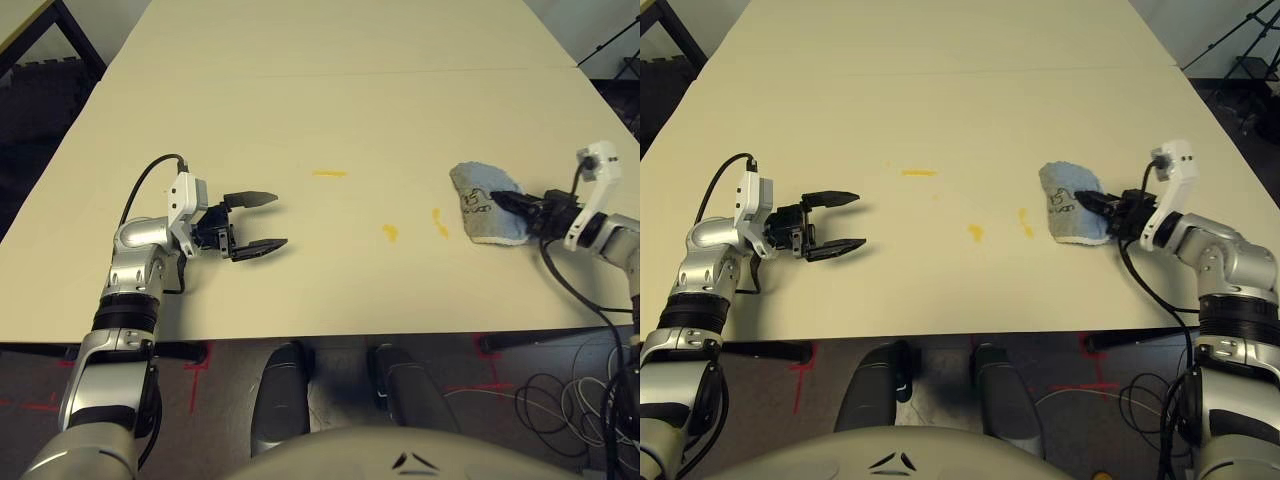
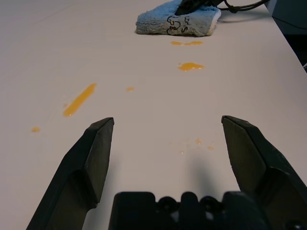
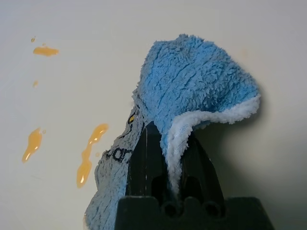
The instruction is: Wipe the water off the table with a rag.
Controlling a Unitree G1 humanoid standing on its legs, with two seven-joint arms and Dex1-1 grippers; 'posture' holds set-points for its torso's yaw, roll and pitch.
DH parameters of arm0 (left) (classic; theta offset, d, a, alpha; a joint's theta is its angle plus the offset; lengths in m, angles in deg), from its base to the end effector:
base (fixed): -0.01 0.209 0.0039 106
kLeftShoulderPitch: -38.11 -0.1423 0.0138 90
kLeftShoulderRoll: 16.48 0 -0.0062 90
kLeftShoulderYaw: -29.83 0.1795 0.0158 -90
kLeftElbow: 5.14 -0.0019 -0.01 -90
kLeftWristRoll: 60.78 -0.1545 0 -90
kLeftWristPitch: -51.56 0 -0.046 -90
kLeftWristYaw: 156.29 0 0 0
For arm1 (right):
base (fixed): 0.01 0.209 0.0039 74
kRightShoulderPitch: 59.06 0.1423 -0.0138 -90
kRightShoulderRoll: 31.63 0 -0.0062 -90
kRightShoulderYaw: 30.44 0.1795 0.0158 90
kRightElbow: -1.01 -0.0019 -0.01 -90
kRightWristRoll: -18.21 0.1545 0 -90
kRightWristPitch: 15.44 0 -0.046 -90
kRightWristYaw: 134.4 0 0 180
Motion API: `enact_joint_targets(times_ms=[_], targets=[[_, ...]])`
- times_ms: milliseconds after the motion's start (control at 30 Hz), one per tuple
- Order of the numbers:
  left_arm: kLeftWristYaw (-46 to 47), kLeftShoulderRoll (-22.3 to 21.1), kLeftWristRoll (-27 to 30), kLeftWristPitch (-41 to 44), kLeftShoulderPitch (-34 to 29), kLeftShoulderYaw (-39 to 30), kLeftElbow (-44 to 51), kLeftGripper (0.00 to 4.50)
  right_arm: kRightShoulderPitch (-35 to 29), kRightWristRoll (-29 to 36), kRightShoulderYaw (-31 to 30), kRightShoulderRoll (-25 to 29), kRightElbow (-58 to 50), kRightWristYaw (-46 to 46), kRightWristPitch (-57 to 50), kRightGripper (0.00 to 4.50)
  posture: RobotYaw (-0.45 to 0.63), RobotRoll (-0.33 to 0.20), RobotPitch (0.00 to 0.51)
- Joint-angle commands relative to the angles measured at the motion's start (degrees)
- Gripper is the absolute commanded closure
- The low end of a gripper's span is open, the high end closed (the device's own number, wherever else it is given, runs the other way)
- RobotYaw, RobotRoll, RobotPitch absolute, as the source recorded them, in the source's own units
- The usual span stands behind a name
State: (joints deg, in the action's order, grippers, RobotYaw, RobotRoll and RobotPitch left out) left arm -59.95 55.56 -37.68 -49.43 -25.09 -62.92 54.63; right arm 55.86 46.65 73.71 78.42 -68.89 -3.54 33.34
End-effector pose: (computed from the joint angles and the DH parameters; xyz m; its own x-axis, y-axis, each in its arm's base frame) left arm 0.2949 0.2835 0.1222 0.3014 -0.9480 -0.1018 0.9345 0.2725 0.2289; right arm 0.2764 -0.3081 0.1277 0.7733 0.5694 -0.2789 -0.4674 0.8092 0.3561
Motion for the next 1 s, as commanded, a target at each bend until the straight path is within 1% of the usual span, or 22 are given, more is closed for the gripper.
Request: enact_joint_targets(times_ms=[33, 300, 500, 633, 1000], targets=[[-0.68, -0.52, -0.61, -0.14, -0.43, 0.11, 0.38, 0.00, -0.49, -0.56, -4.12, -2.98, -1.18, 0.05, -1.99, 4.43, 0.07, 0.000, 0.152], [-0.35, -0.97, -0.34, 0.53, -1.31, -0.04, 1.82, 0.00, -0.70, -0.80, -8.11, -8.17, -4.28, 0.27, -4.29, 4.44, 0.08, 0.000, 0.158], [-0.05, -1.12, -0.28, 0.82, -1.78, -0.08, 2.57, 0.00, -0.42, -1.41, -9.26, -9.67, -4.68, 0.75, -4.57, 4.44, 0.09, 0.000, 0.159], [0.12, -1.03, -0.38, 0.87, -1.78, -0.05, 2.71, 0.00, -0.56, -2.03, -8.83, -7.86, -3.69, -0.10, -4.05, 4.44, 0.08, 0.000, 0.159], [-0.12, -0.72, -0.74, 0.36, -0.79, 0.16, 1.20, 0.00, -0.03, -1.86, -2.87, 3.51, 2.53, -1.43, -1.75, 4.44, 0.06, 0.000, 0.155]])
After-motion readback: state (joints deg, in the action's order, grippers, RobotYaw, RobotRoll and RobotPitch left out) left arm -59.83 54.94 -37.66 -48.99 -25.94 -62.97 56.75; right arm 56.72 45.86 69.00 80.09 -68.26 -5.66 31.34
